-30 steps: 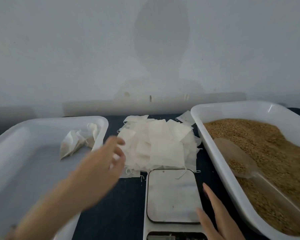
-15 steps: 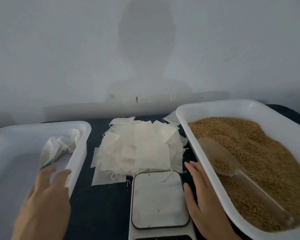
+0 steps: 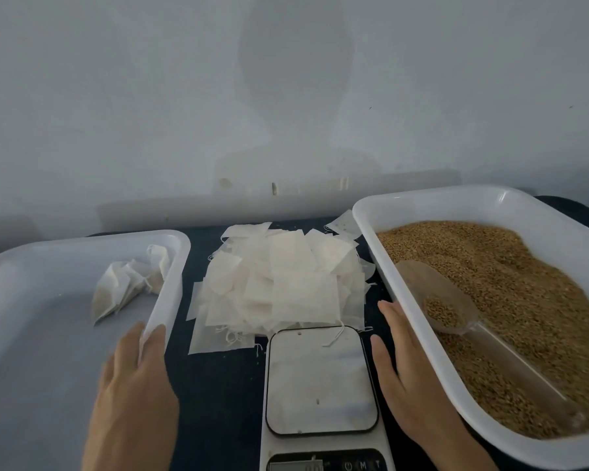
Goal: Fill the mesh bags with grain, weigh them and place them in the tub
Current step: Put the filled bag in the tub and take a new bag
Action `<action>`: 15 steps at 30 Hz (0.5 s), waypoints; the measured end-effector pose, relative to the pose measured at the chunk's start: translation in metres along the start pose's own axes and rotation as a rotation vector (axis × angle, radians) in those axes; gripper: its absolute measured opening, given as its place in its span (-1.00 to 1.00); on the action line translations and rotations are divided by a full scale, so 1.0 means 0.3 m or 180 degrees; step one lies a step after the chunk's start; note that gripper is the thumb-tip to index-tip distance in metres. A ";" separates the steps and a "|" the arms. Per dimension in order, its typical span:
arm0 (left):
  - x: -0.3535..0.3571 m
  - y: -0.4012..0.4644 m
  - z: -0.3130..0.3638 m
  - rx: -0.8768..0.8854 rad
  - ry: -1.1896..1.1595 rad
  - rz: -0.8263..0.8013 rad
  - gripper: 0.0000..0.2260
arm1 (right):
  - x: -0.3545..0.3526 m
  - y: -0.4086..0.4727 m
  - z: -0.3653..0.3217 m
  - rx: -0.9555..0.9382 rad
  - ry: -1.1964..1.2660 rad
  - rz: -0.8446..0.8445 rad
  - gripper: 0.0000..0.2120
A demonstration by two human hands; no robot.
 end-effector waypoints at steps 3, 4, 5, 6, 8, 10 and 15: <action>-0.012 -0.106 0.078 0.0718 -0.1047 0.0490 -0.74 | 0.023 -0.023 0.056 0.0325 0.0126 -0.0121 -0.45; 0.012 -0.137 0.116 0.0837 -0.1370 0.0130 -0.72 | 0.039 -0.024 0.082 0.0535 0.0431 -0.0152 -0.47; 0.050 -0.142 0.125 0.0744 -0.1719 -0.0151 -0.74 | 0.058 -0.020 0.099 0.0719 0.0711 -0.0192 -0.50; 0.127 -0.138 0.121 0.0405 -0.1878 -0.0548 -0.75 | 0.075 -0.011 0.110 0.0858 0.0915 -0.0217 -0.52; 0.289 -0.127 0.111 -0.0338 -0.2010 -0.1474 -0.66 | 0.101 0.029 0.105 0.0914 0.1170 -0.0254 -0.53; 0.367 -0.073 0.120 -0.0400 -0.2104 -0.1744 -0.66 | 0.128 0.082 0.101 0.0897 0.1235 -0.0369 -0.50; 0.446 0.048 0.143 -0.0465 -0.2393 -0.1930 -0.68 | 0.178 0.208 0.129 0.1035 0.1148 -0.0479 -0.53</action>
Point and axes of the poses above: each hand's wrist, its own y-axis towards the middle knuckle, its own x-axis out of the palm, z = x × y, the point moved 9 cm from there along y, towards the middle knuckle, and after that the axes turned 11 degrees about -x, right-handed, at the moved point
